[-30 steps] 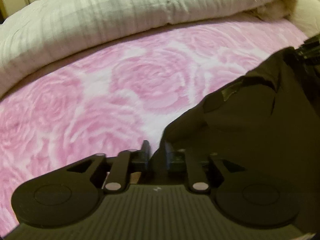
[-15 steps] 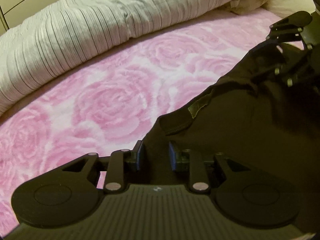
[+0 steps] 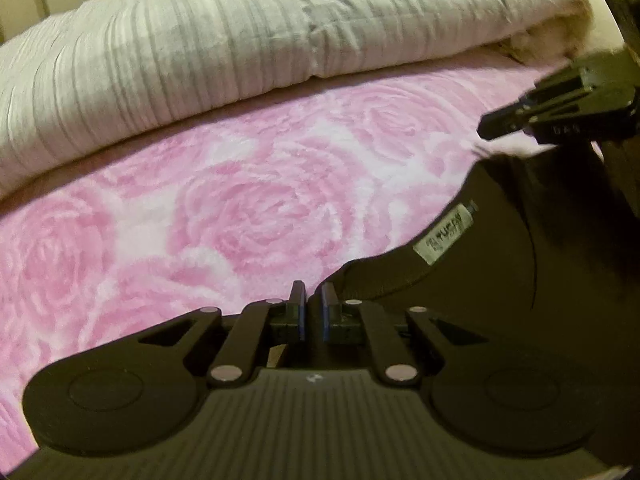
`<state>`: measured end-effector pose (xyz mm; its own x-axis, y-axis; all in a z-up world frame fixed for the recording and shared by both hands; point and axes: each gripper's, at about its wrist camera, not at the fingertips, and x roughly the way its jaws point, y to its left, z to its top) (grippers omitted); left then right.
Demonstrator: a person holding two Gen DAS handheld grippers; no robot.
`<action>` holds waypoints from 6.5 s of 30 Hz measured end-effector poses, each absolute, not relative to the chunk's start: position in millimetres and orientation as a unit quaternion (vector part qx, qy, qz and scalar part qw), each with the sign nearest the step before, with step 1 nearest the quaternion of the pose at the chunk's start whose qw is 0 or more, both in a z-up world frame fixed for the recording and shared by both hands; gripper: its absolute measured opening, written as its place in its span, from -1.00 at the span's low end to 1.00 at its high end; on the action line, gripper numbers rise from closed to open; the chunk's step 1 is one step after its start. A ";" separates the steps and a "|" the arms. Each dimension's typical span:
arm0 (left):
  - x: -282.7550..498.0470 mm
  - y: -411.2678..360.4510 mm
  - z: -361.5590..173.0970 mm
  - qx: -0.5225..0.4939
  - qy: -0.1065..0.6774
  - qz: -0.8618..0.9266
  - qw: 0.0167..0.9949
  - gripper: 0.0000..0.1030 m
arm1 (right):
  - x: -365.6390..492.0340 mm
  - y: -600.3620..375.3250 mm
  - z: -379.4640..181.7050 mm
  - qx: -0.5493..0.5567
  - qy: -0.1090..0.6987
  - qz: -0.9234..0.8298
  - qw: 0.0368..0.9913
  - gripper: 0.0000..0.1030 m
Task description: Fold clothes
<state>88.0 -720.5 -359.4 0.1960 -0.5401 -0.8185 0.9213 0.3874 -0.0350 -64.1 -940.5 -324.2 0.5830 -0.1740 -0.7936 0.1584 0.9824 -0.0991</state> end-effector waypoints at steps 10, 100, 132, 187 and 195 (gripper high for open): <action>71.3 -678.5 -341.6 0.234 0.384 -0.485 0.750 -0.54 | -150.5 -945.4 -305.3 -0.013 0.438 -0.170 0.883 -0.12; -58.1 -548.6 -358.2 0.511 0.241 -0.498 0.658 -0.56 | -284.6 -788.1 -271.2 0.152 0.487 -0.185 0.840 -0.09; 56.5 -267.4 -298.8 0.450 0.290 -0.380 0.754 -0.11 | -116.8 -488.9 -301.6 0.110 0.541 -0.061 0.832 -0.08; 21.6 -612.6 -278.4 0.342 0.364 -0.464 0.732 -0.28 | -199.9 -919.0 -250.1 -0.012 0.518 -0.050 0.854 -0.08; 49.4 -688.2 -324.8 0.323 0.377 -0.483 0.721 -0.29 | -126.9 -963.3 -283.8 -0.049 0.504 0.036 0.862 -0.08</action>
